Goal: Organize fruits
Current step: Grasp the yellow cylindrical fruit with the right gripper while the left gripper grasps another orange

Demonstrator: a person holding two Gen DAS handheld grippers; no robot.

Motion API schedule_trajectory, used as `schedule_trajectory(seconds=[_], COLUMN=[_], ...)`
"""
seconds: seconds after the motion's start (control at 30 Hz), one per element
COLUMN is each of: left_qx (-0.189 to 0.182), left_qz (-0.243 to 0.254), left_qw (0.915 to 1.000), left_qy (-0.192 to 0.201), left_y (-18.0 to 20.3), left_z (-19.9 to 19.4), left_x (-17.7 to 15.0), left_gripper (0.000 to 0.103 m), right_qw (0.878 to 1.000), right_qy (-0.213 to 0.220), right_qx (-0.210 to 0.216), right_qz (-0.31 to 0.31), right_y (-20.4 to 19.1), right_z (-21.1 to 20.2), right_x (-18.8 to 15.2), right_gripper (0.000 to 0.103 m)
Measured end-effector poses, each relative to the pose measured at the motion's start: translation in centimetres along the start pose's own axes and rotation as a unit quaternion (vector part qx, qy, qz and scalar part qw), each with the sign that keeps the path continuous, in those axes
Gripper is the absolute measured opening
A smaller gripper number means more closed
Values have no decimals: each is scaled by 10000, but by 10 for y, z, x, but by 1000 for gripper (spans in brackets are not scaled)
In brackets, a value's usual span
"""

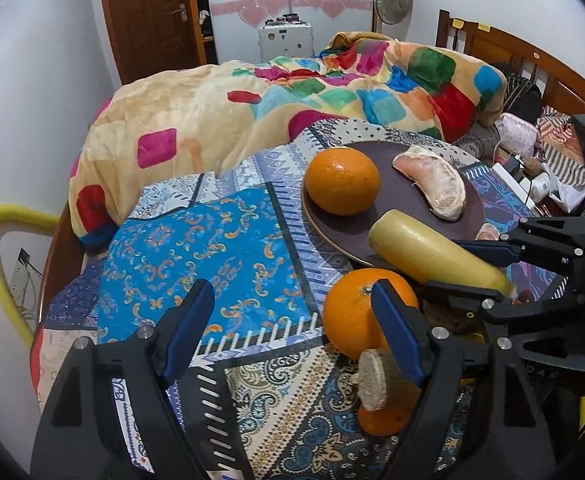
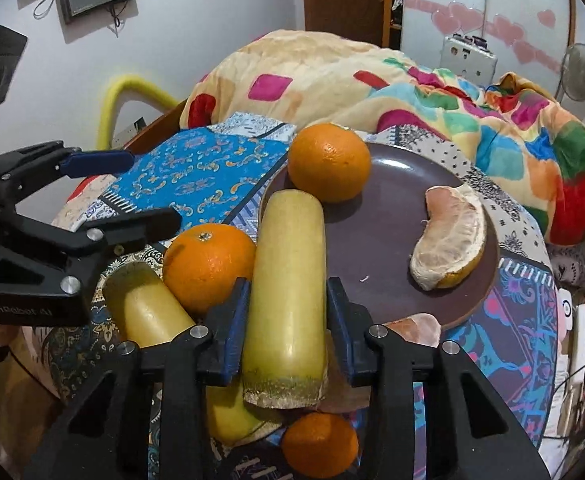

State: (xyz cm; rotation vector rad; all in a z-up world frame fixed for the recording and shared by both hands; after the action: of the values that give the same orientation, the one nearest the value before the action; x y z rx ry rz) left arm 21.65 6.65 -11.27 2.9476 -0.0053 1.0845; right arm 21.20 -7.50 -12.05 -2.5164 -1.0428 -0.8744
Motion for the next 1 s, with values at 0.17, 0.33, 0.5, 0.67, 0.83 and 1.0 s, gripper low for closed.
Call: schedule_trajectory(seconds=[0.17, 0.33, 0.5, 0.67, 0.83, 1.0], left_qx=[-144, -273, -351, -402, -415, -355], left_qz=[-10, 16, 162, 229, 272, 223], left_qw=[9997, 9988, 9976, 9967, 9968, 9976], left_qy=[-171, -409, -567, -665, -629, -549], left_y=[9, 21, 32, 40, 44, 42], left_z=[4, 14, 22, 32, 31, 28], left_x=[0, -3, -6, -11, -11, -9], left_gripper=[82, 83, 83, 74, 63, 62], right_qw=[9998, 9990, 9983, 9978, 9973, 9962], right_qy=[187, 353, 431, 498, 574, 707], right_qx=[-90, -285, -396, -413, -431, -470], right_qz=[45, 23, 75, 133, 144, 180], right_y=[8, 17, 29, 36, 41, 46], right_z=[-18, -40, -54, -62, -66, -71], right_x=[-1, -6, -13, -18, -21, -19], right_gripper=[34, 34, 34, 34, 34, 34])
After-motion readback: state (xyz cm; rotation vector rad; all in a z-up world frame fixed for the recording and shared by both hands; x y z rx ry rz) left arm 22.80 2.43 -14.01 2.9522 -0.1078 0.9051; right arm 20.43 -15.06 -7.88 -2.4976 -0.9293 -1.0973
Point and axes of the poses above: each gripper's, at about its wrist camera, not at the fingertips, and z roughly the way its jaws point, y to its right, x to its top, the point moved 3 cm from there along z, roughly the way its jaws point, and after that the axes turned 4 degrees about -z, right-handed, at the moved point
